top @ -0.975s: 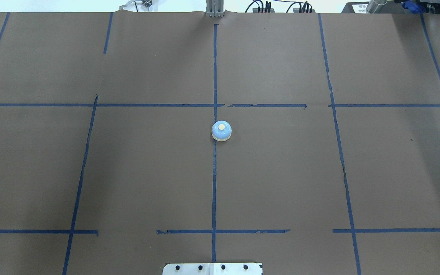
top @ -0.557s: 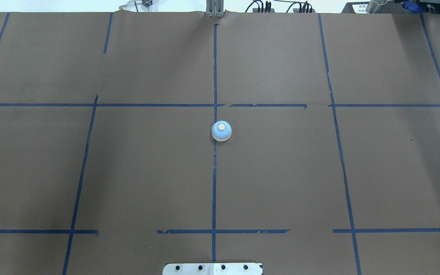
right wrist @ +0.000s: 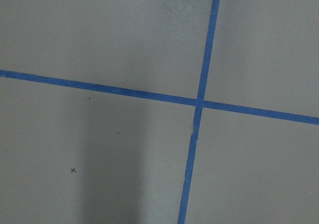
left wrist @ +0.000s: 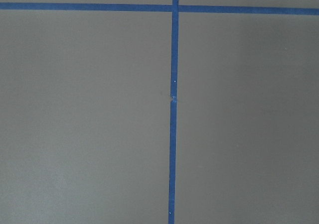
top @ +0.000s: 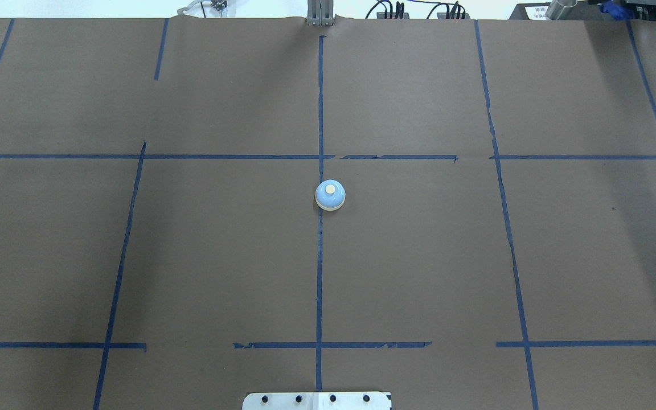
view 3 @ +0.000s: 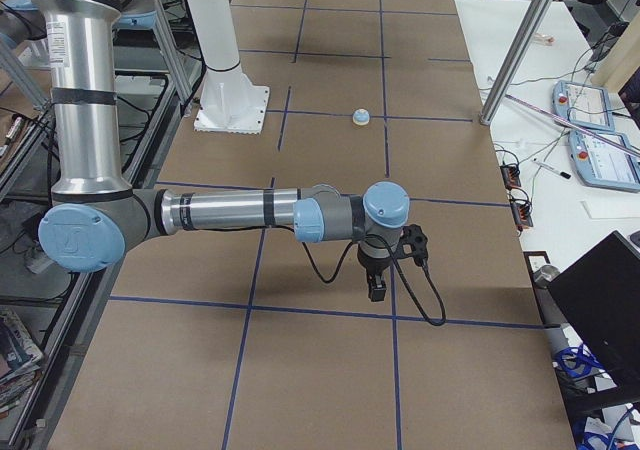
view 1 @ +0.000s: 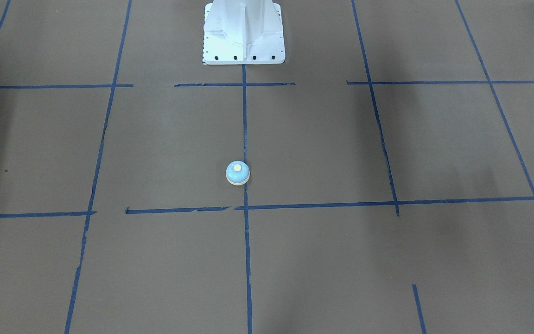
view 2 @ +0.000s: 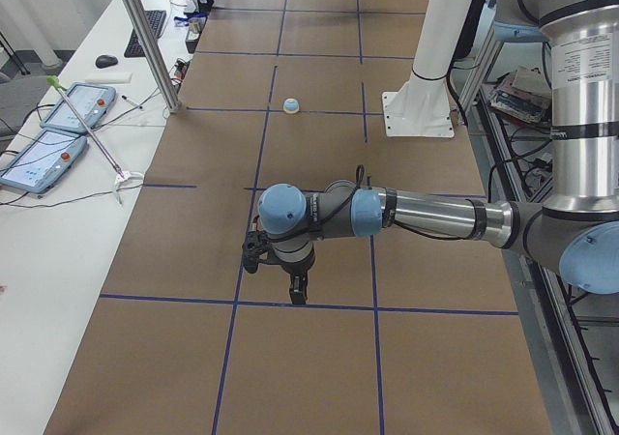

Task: Place and press bell with both arms

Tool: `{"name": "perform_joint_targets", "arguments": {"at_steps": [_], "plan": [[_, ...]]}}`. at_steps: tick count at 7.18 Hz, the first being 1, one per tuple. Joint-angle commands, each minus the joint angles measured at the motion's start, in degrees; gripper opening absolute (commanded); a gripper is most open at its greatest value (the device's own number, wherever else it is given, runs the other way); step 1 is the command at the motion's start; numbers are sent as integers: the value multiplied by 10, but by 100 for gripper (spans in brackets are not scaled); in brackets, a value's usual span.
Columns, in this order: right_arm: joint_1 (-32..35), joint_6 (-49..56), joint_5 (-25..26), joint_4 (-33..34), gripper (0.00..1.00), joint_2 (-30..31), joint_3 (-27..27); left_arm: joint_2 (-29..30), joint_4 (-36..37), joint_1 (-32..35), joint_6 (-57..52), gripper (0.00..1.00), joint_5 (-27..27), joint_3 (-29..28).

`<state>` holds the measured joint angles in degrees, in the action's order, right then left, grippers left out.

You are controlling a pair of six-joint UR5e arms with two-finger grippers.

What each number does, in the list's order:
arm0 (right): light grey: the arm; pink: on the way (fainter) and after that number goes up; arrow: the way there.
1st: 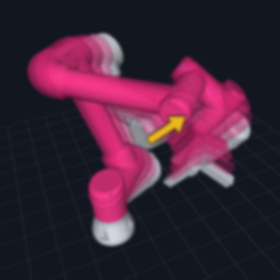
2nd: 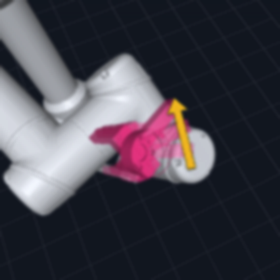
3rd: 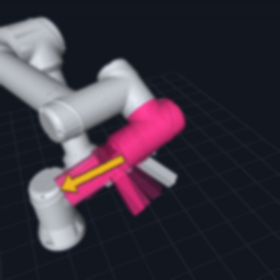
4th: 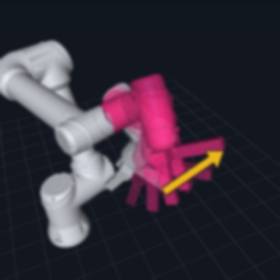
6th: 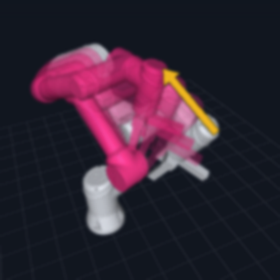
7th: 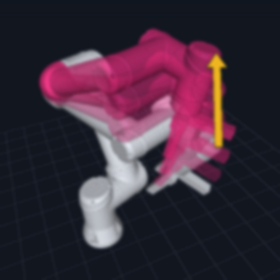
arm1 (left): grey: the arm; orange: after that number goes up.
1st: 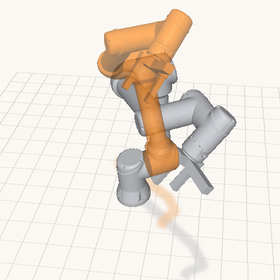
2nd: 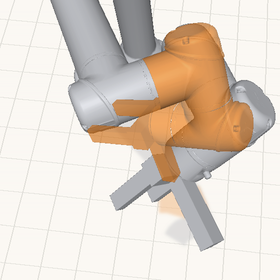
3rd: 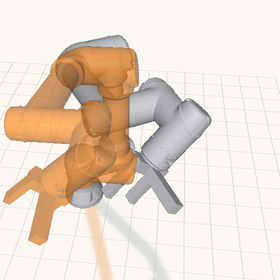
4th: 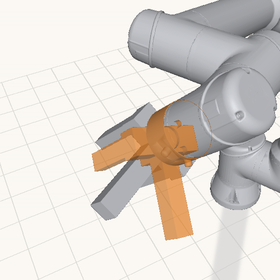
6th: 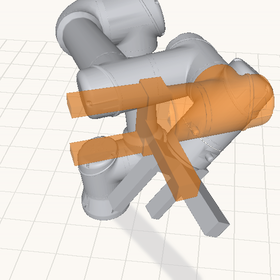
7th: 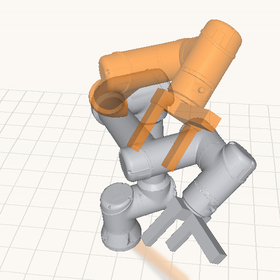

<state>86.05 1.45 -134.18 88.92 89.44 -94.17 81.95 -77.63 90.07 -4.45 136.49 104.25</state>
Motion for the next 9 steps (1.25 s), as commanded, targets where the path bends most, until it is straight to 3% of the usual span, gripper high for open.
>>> {"name": "perform_joint_targets", "arguments": {"at_steps": [1,7,9], "plan": [[-1,-4,-13,0,100,-1,0,-3,-21,0,0,100,0,-10],[0,-4,-30,5,100,9,-4,-1,-21,-1,0,100,-2,-8],[0,-2,-27,12,100,24,-29,-7,-20,-1,-1,100,-3,0]]}}
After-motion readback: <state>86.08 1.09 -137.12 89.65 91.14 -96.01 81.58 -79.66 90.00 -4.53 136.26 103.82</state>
